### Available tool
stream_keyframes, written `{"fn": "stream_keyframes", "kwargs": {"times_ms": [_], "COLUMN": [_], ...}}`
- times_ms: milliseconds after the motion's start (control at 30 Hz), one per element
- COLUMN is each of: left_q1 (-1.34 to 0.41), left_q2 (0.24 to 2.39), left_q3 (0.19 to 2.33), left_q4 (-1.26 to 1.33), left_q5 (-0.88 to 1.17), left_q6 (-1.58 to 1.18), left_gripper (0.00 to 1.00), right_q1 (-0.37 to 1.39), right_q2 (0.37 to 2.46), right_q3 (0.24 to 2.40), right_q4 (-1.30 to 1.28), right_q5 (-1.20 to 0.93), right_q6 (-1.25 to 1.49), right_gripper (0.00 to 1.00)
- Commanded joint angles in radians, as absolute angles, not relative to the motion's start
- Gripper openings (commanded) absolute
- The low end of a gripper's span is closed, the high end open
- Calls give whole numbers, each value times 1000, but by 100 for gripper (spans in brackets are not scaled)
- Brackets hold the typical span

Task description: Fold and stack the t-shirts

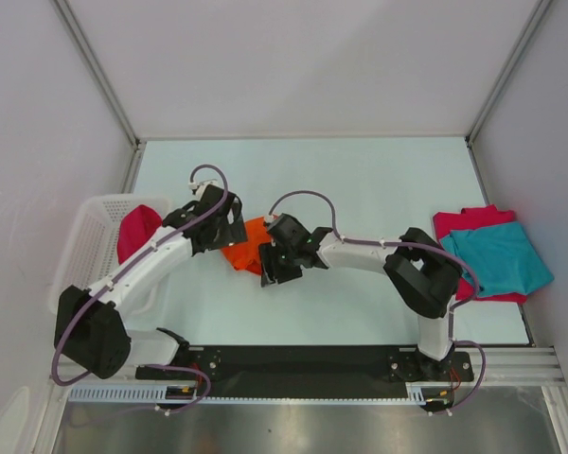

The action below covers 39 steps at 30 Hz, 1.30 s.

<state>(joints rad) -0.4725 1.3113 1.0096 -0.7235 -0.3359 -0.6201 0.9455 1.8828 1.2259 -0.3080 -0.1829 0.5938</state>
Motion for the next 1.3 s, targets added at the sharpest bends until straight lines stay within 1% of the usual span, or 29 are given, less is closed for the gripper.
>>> {"fn": "stream_keyframes", "kwargs": {"times_ms": [0, 233, 500, 667, 800, 900, 933, 967, 1133, 1267], "left_q1": [-474, -472, -472, -474, -474, -472, -474, -472, -472, -472], "left_q2": [1266, 1209, 1132, 1062, 1016, 993, 986, 985, 991, 1008], "left_q3": [1006, 977, 931, 928, 910, 899, 897, 896, 897, 891], "left_q4": [-721, -741, -771, -804, -819, -830, -831, -833, -830, -812], "left_q5": [-345, -353, -347, -348, -353, -354, -356, -354, -351, -328], "left_q6": [-614, -609, -618, -614, -612, -614, -615, -615, -614, -603], "left_gripper": [99, 100, 99, 99, 99, 99, 99, 100, 100, 99], "right_q1": [951, 950, 950, 948, 946, 946, 945, 945, 948, 959], "right_q2": [1927, 1947, 1954, 1957, 1959, 1957, 1957, 1956, 1913, 1849], "right_q3": [1321, 1380, 1390, 1397, 1410, 1420, 1422, 1422, 1405, 1385], "right_q4": [-296, -319, -311, -308, -298, -295, -293, -293, -282, -279], "right_q5": [-153, -104, -58, -25, -20, -21, -21, -18, -2, 89], "right_q6": [555, 514, 497, 488, 477, 465, 463, 463, 463, 454], "right_gripper": [57, 57, 56, 54, 43, 23, 8, 0, 0, 0]}}
